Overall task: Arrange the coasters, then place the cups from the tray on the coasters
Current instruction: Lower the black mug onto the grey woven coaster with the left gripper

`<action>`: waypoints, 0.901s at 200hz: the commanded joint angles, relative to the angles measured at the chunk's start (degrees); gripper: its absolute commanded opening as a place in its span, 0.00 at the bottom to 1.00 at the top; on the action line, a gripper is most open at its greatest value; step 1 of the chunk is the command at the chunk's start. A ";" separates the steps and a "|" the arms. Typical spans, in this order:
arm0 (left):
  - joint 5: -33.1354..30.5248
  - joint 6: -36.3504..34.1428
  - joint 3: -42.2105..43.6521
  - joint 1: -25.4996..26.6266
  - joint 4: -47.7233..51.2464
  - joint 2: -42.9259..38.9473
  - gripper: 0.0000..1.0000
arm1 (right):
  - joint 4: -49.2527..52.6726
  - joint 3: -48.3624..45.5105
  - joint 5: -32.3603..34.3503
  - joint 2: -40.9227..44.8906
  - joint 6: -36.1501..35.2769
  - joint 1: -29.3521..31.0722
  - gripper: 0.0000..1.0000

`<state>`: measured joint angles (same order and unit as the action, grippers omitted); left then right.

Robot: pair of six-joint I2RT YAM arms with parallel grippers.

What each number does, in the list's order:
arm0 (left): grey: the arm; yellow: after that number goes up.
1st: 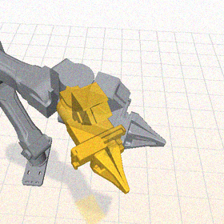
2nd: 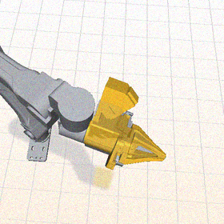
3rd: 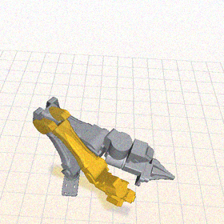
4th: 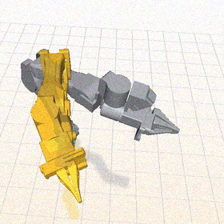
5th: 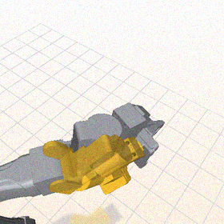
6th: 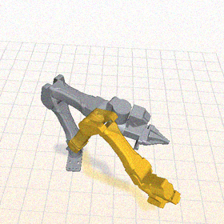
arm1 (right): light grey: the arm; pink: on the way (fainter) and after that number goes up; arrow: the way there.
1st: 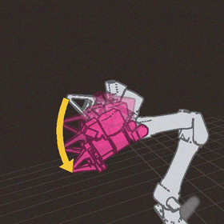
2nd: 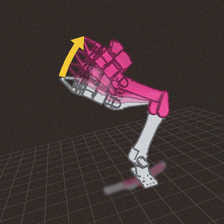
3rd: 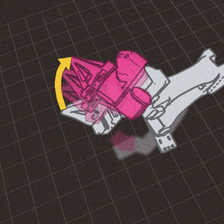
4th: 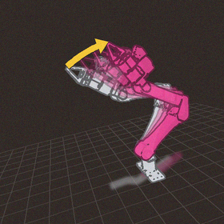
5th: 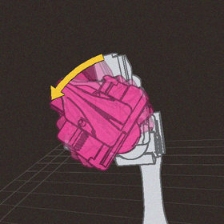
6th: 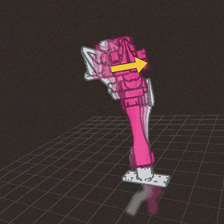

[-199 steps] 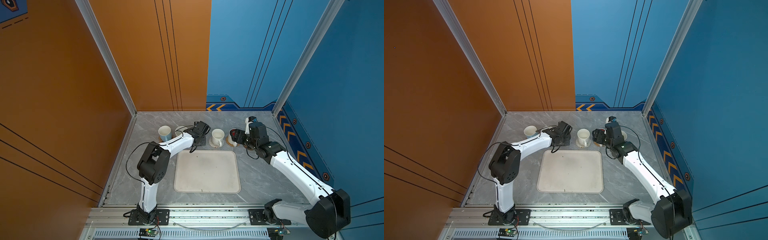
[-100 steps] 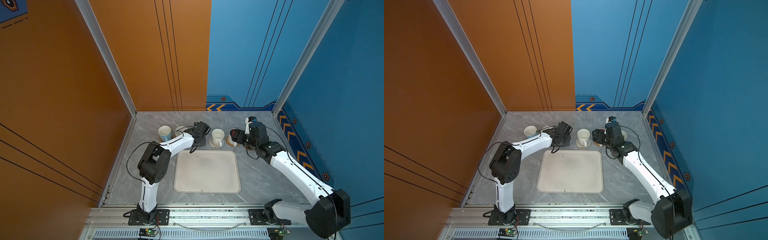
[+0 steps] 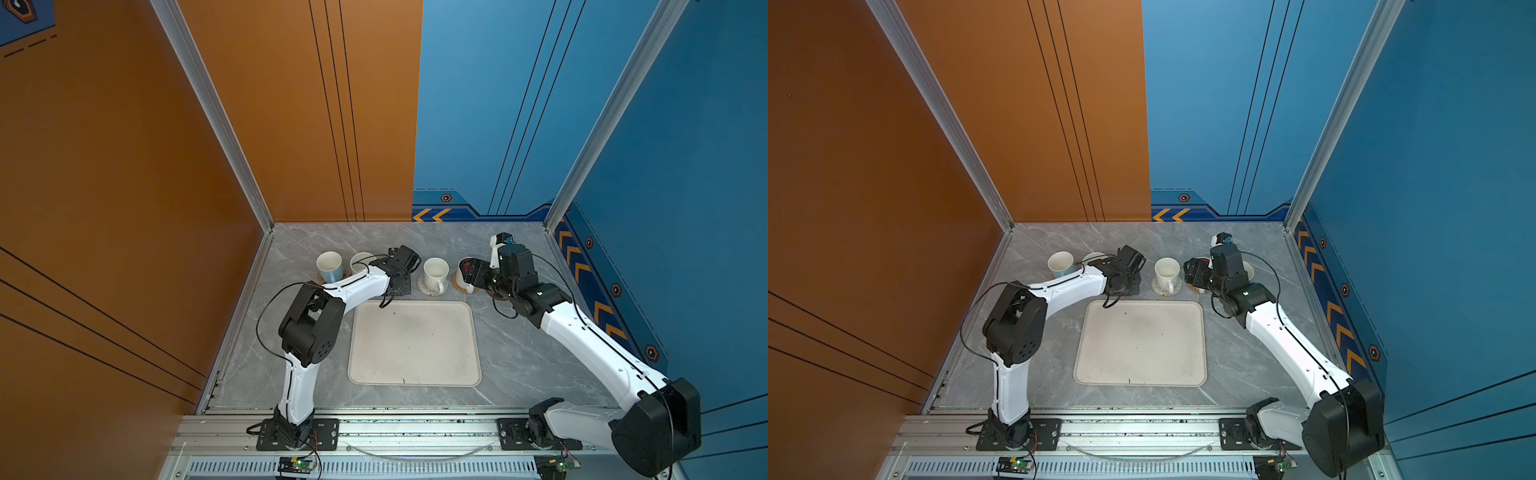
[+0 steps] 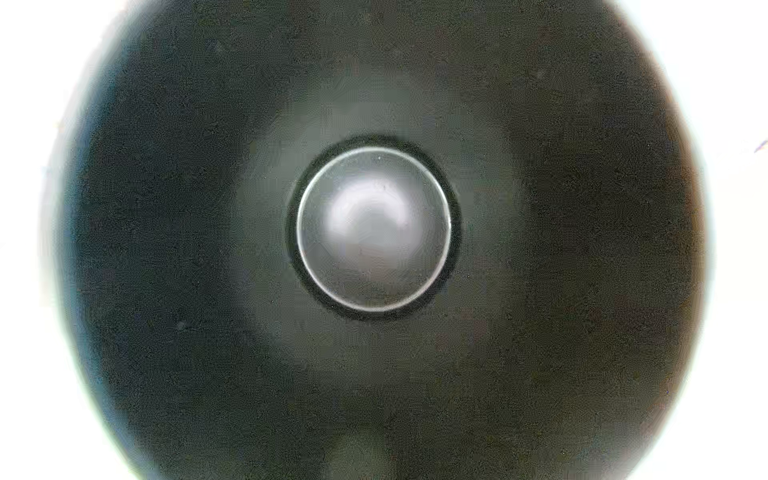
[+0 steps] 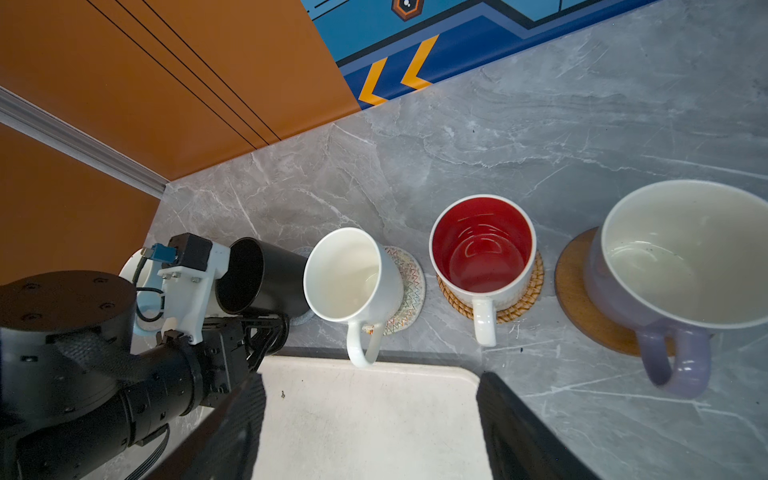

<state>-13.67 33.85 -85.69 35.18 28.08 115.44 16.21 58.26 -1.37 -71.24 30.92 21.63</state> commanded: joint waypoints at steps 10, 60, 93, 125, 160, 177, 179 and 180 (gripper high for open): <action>-2.15 -0.55 -1.65 -0.90 -1.02 -0.18 0.00 | -1.06 -0.51 -0.66 -0.43 -0.07 -0.45 0.79; -1.01 -0.65 -3.06 -0.99 0.19 1.43 0.00 | -1.18 -0.25 -1.09 -1.00 -0.11 -0.44 0.79; -0.96 -0.58 -3.26 -1.13 0.71 1.63 0.00 | -1.26 -0.30 -1.10 -1.16 -0.07 -0.45 0.79; -0.22 -0.88 -3.08 -1.09 0.93 1.31 0.06 | -1.29 -0.25 -1.16 -1.27 -0.09 -0.53 0.79; 0.56 -0.86 -2.64 -1.13 0.95 0.72 0.25 | -1.43 -0.25 -1.28 -1.28 -0.09 -0.53 0.79; 0.67 -0.92 -2.47 -1.11 0.91 0.43 0.35 | -1.52 -0.25 -1.27 -1.44 -0.07 -0.53 0.79; 0.73 -0.92 -2.47 -1.09 0.97 0.41 0.35 | -1.48 -0.18 -1.34 -1.46 -0.07 -0.53 0.79; 0.70 -0.90 -2.46 -1.08 0.99 0.41 0.36 | -1.46 -0.22 -1.35 -1.50 -0.07 -0.53 0.79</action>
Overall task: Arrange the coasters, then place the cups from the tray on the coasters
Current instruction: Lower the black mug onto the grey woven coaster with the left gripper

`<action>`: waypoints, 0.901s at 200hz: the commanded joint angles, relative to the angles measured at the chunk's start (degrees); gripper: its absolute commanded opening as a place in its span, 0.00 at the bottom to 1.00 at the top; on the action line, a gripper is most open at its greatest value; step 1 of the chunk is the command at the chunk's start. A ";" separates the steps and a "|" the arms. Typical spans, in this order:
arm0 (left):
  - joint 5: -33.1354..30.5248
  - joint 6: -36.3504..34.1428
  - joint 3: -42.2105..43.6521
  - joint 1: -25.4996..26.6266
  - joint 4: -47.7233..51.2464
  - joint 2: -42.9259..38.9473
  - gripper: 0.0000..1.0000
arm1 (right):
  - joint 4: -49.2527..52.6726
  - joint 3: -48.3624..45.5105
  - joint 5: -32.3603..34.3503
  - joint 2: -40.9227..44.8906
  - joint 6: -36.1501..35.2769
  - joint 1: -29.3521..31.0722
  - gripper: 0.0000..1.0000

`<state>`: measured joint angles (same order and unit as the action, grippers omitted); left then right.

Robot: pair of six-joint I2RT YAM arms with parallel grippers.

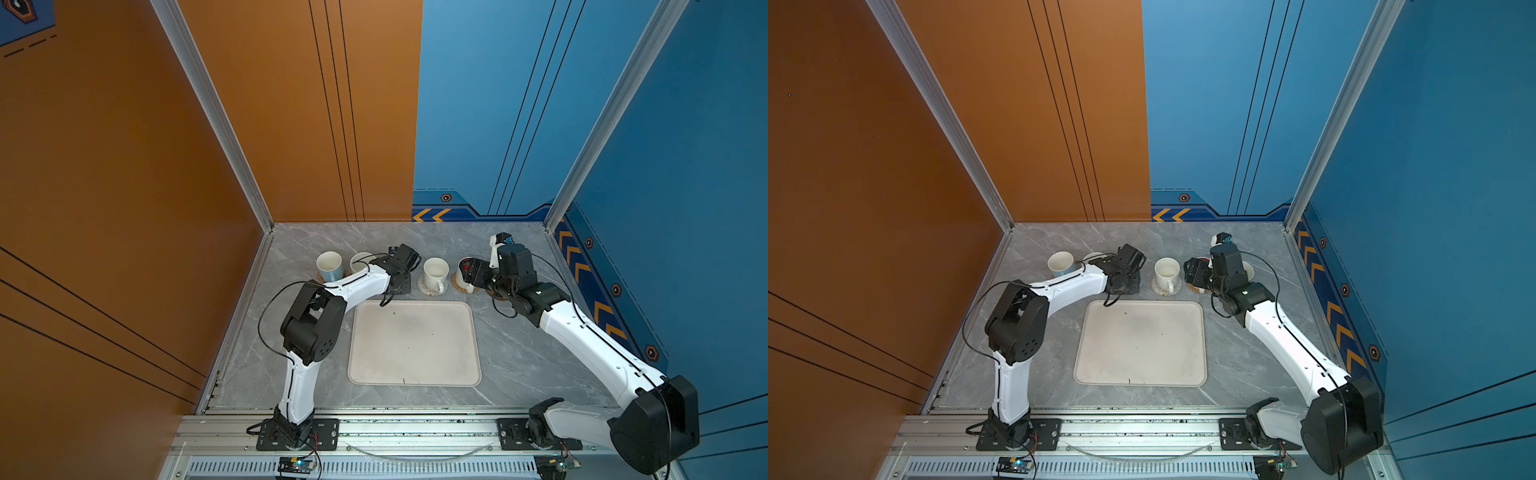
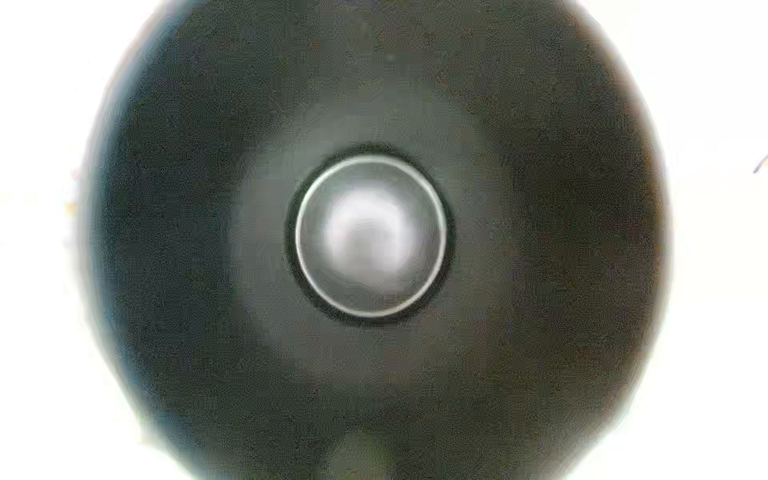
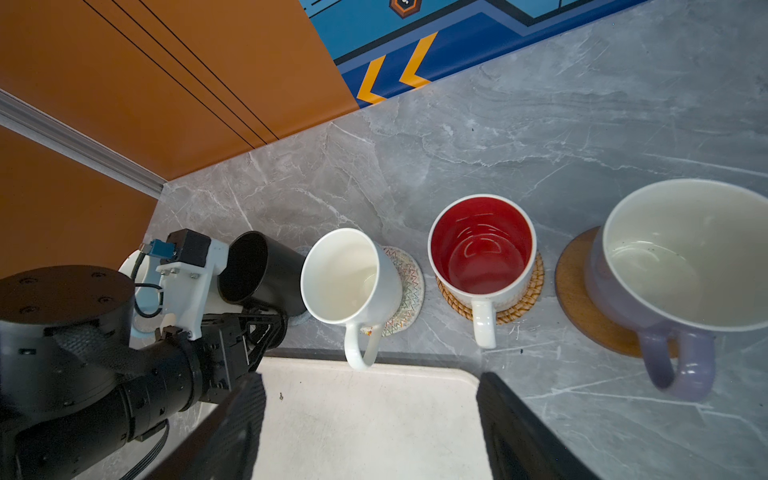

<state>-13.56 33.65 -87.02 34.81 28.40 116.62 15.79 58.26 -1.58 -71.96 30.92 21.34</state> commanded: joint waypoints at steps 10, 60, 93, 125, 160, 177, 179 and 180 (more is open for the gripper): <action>0.64 -0.77 -1.04 -0.72 0.61 -0.91 0.39 | -1.11 -0.25 -1.14 -0.77 0.02 -0.23 0.78; 0.89 -0.69 -0.43 -0.70 0.66 -1.65 0.50 | -1.21 -0.25 -1.24 -0.89 0.02 -0.25 0.79; 0.83 -0.35 0.18 -0.53 0.56 -2.71 0.52 | -1.13 -0.25 -1.34 -0.77 0.02 -0.21 0.79; 1.14 -0.42 0.35 -0.27 0.60 -3.69 0.53 | -1.33 -0.25 -1.32 -0.86 0.28 -0.25 0.79; 0.35 -0.93 0.97 0.30 0.61 -6.09 0.55 | -1.48 -0.27 -1.58 -1.03 0.50 -0.16 0.78; -0.27 -1.18 1.39 0.52 0.60 -7.66 0.55 | -1.44 -0.16 -1.69 -0.98 0.54 -0.07 0.78; -0.25 -1.21 1.46 0.50 0.60 -7.82 0.55 | -1.42 -0.12 -1.67 -0.98 0.55 -0.07 0.78; -0.28 -1.17 1.48 0.47 0.60 -7.90 0.55 | -1.44 -0.14 -1.67 -0.94 0.55 -0.03 0.79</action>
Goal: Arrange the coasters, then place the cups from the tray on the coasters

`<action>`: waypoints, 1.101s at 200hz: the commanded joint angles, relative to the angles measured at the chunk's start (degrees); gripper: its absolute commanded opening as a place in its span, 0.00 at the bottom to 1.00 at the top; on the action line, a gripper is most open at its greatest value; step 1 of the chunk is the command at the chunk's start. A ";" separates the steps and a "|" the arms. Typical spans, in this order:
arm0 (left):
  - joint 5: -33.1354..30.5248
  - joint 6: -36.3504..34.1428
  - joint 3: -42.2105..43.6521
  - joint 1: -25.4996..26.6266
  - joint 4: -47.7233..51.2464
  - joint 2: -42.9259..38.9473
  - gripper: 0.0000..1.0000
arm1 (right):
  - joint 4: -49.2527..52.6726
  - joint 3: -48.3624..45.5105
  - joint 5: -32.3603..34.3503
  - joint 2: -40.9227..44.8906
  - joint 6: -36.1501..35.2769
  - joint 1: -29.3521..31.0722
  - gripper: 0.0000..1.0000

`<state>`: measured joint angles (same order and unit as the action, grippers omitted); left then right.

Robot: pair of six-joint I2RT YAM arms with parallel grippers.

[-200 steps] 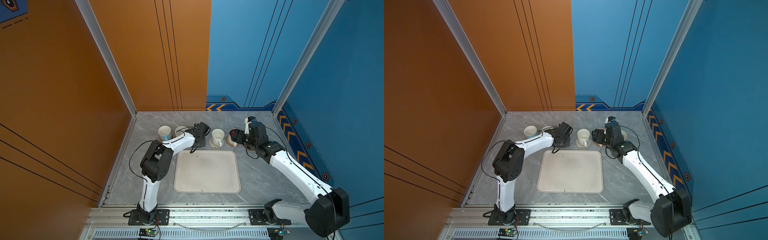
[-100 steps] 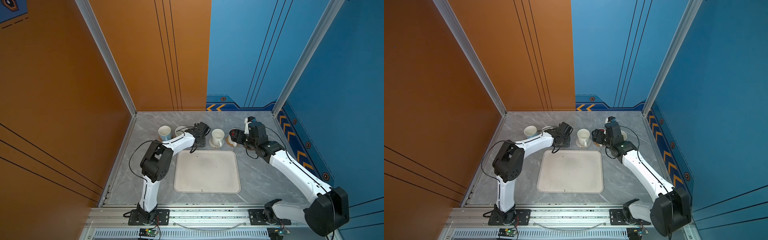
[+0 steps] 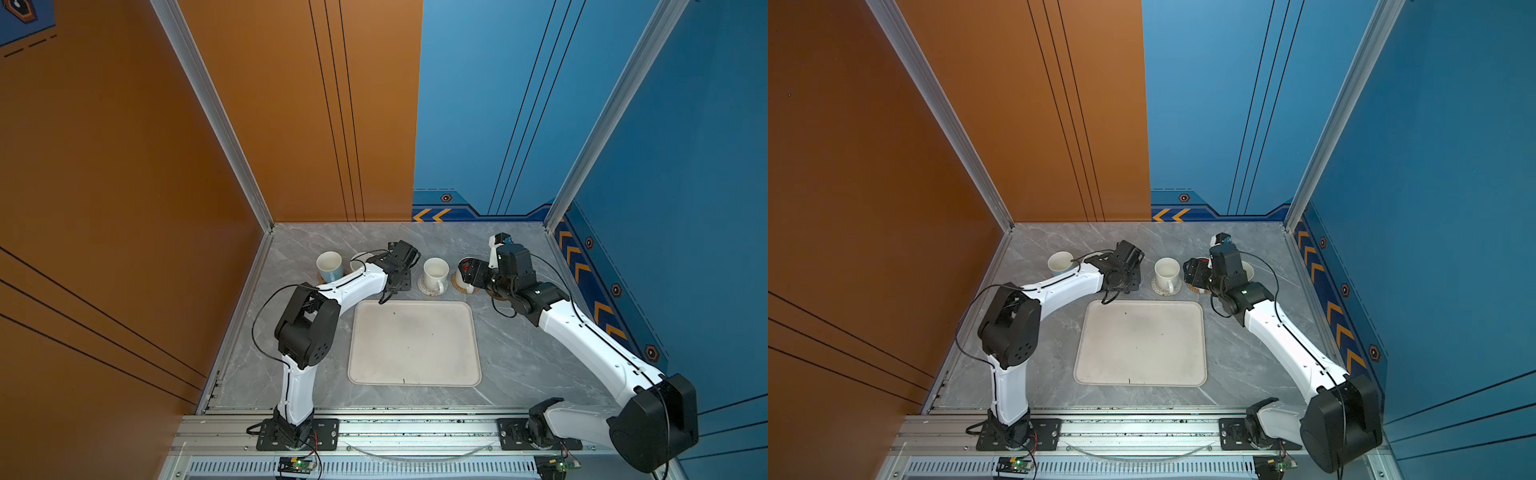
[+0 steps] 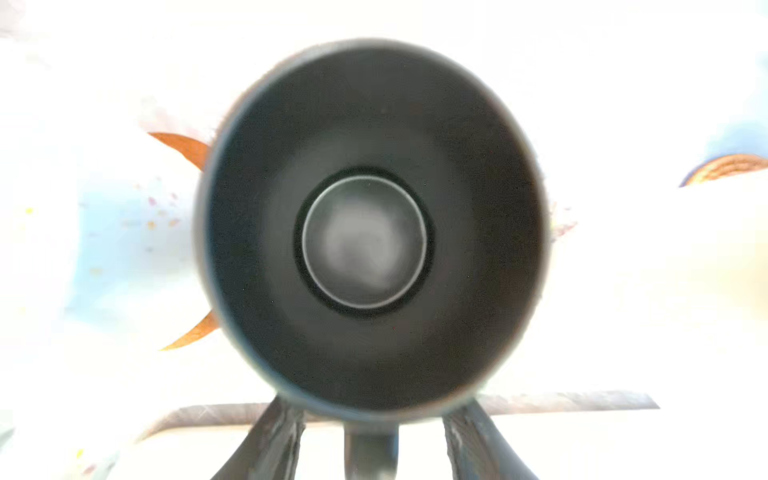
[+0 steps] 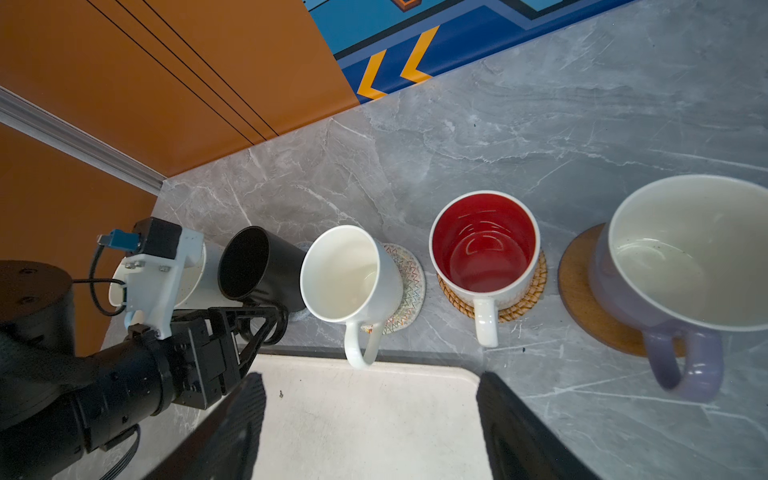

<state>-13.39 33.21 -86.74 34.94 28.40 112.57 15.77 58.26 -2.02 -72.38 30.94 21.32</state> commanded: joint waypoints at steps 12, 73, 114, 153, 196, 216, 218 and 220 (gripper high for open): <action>-0.98 -0.97 1.55 0.47 0.51 -5.00 0.55 | -1.38 -0.16 -1.19 -0.44 0.48 0.05 0.78; -4.34 -2.94 6.29 1.87 -1.46 -13.96 0.55 | -0.35 -0.07 -0.80 0.52 0.61 0.65 0.78; -5.26 -4.50 11.81 2.51 -5.28 -22.12 0.56 | 0.33 -0.07 0.48 1.57 0.51 1.51 0.78; -6.09 -7.04 18.73 3.10 -10.37 -30.71 0.57 | 0.63 0.06 1.66 2.32 0.53 2.54 0.78; -11.98 -14.78 34.75 4.03 -23.87 -47.89 0.63 | 3.08 -0.28 4.36 7.18 -1.82 3.67 0.79; -13.68 -19.40 43.13 4.05 -29.45 -58.16 0.69 | 4.69 -1.31 6.95 10.92 -3.89 3.56 0.80; -13.86 -19.85 44.00 4.03 -29.83 -59.18 0.70 | 4.81 -1.46 7.27 11.38 -4.05 3.55 0.80; -14.01 -20.16 44.61 4.03 -30.23 -60.25 0.71 | 4.89 -1.59 7.64 11.80 -4.22 3.57 0.80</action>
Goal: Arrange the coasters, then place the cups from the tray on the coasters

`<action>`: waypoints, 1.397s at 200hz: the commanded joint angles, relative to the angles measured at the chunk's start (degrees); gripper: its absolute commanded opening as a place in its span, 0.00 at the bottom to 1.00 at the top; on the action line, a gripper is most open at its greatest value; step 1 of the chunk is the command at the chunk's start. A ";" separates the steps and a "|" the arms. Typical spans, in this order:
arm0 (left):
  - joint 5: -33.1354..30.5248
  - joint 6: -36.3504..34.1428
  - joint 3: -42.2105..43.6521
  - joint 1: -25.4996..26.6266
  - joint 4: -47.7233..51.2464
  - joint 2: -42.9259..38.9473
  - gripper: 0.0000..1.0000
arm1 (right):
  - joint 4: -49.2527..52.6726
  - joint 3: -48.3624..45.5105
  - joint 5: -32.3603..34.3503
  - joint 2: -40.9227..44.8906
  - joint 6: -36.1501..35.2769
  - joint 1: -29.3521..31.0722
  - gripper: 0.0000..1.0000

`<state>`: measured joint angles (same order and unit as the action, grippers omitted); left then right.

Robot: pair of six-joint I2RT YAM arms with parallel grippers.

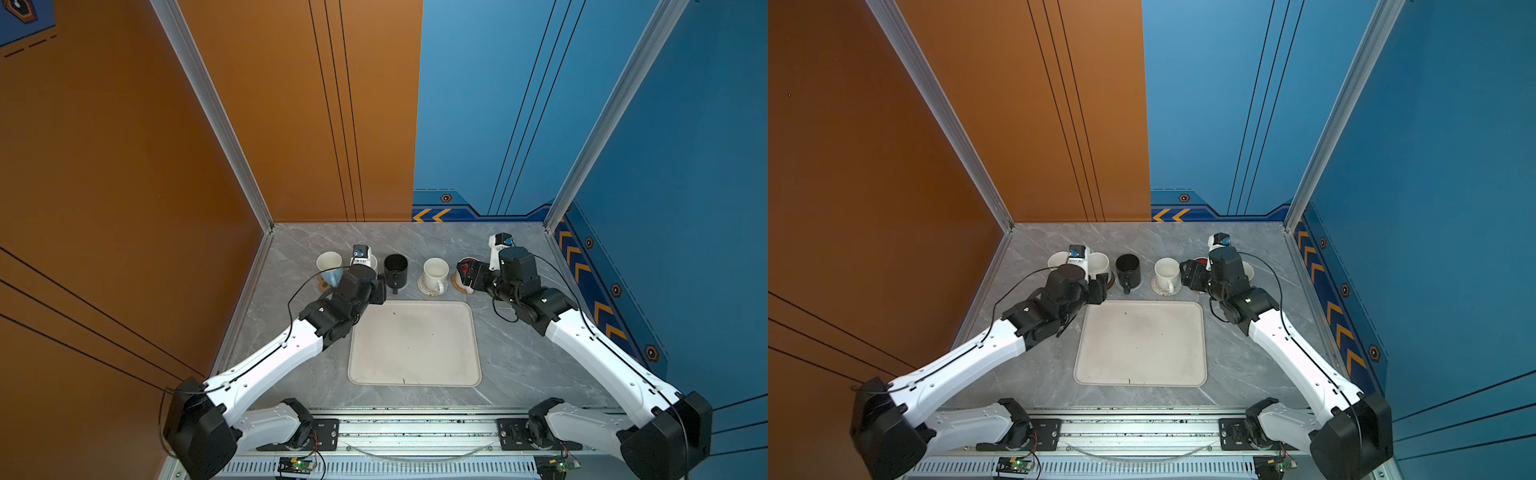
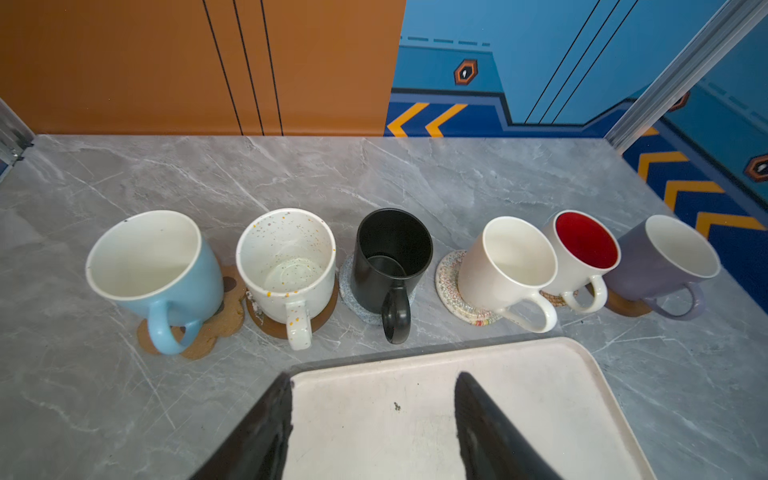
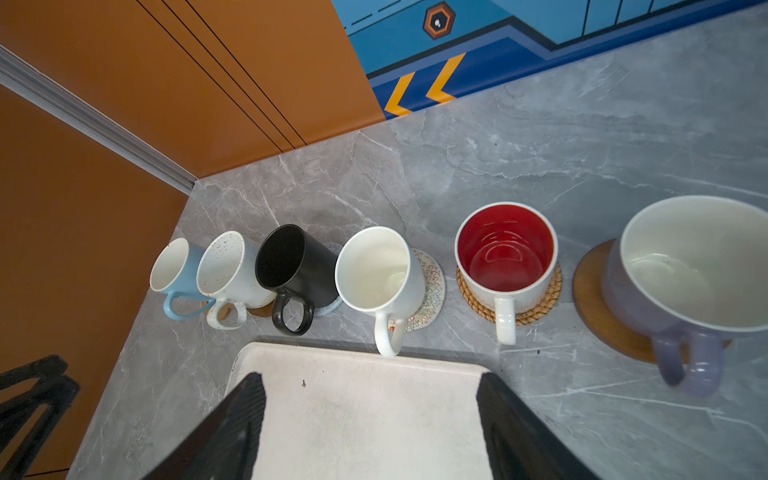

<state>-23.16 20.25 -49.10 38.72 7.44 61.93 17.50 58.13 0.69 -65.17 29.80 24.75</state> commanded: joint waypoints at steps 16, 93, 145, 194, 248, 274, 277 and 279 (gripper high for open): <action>-6.71 -10.19 12.34 -0.12 -11.33 -17.64 0.82 | 3.79 -3.15 7.31 8.39 -4.49 0.12 0.83; -21.15 -16.09 30.44 -6.67 -16.63 -37.58 0.98 | 3.20 -18.17 22.62 27.50 -11.29 -1.07 1.00; -28.21 -15.64 37.47 -12.85 -26.70 -32.05 0.98 | 2.35 -25.67 26.59 30.78 -17.93 -3.00 1.00; -24.62 -15.94 39.22 -19.89 -33.59 -21.56 0.98 | -0.15 -29.66 29.53 26.47 -17.14 -7.13 1.00; -19.56 -15.27 39.96 -24.49 -41.52 -9.88 0.98 | -12.50 -36.40 27.90 23.32 -16.45 -13.05 1.00; -16.05 -14.75 38.90 -25.87 -42.91 -4.46 0.98 | -21.02 -40.65 27.00 22.52 -18.37 -14.40 1.00; -15.76 -14.84 38.86 -26.01 -43.44 -3.78 0.98 | -21.88 -41.06 26.82 22.26 -18.56 -14.67 1.00; -15.71 -14.94 38.87 -26.09 -43.75 -3.21 0.98 | -22.35 -41.31 26.65 22.12 -18.73 -14.81 1.00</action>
<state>-43.16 5.02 -9.54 13.74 -31.94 54.92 5.69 19.79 27.68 -42.04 13.06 11.20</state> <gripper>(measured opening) 0.978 0.996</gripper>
